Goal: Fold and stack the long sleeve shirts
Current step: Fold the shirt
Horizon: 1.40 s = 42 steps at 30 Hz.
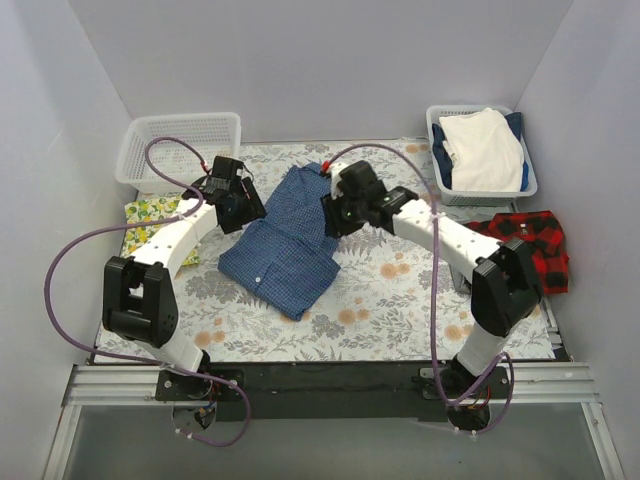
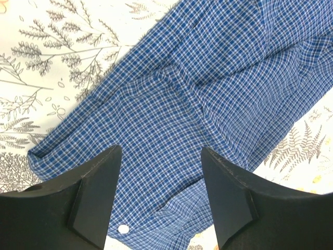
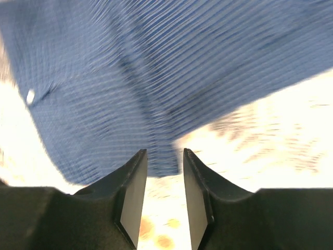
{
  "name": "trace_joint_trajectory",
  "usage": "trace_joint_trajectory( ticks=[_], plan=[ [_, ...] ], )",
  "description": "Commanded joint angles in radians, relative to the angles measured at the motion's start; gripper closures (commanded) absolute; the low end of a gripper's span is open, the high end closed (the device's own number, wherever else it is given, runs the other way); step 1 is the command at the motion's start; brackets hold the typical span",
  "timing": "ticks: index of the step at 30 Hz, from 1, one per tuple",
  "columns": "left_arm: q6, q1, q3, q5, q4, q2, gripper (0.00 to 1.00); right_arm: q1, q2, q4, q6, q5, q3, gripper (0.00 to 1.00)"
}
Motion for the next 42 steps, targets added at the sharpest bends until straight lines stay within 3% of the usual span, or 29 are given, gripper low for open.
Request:
trace_joint_trajectory(
  ticks=[1,6,8,11,15,20,27,34,39,42],
  plan=[
    [0.005,0.007,-0.035,0.04,-0.008,-0.08,0.37,-0.174,0.076,0.007,0.014,-0.064,0.052,0.57],
    [-0.002,0.005,-0.15,0.176,-0.003,-0.119,0.37,-0.248,0.39,-0.044,-0.028,-0.151,0.31,0.61],
    [-0.01,0.002,-0.225,0.184,0.011,-0.157,0.37,-0.253,0.485,0.01,-0.035,-0.154,0.394,0.62],
    [-0.018,0.004,-0.291,0.206,0.035,-0.192,0.37,-0.26,0.579,0.058,-0.009,-0.189,0.49,0.66],
    [-0.019,0.004,-0.295,0.212,0.039,-0.188,0.36,-0.262,0.602,0.093,0.02,-0.128,0.492,0.67],
    [-0.004,0.004,-0.261,0.183,0.023,-0.175,0.35,-0.276,0.53,0.093,0.014,-0.034,0.334,0.69],
    [0.002,0.004,-0.233,0.175,0.023,-0.148,0.31,-0.302,0.378,0.099,0.035,0.069,-0.031,0.71],
    [0.014,0.004,-0.23,0.143,0.023,-0.123,0.25,-0.305,0.115,0.079,0.067,0.116,-0.345,0.71],
    [0.03,0.004,-0.196,0.124,0.031,-0.087,0.25,-0.296,-0.017,-0.133,0.141,0.132,-0.427,0.74],
    [0.039,0.004,-0.174,0.132,0.04,-0.051,0.25,-0.273,-0.112,-0.159,0.133,0.1,-0.389,0.73]
  ],
)
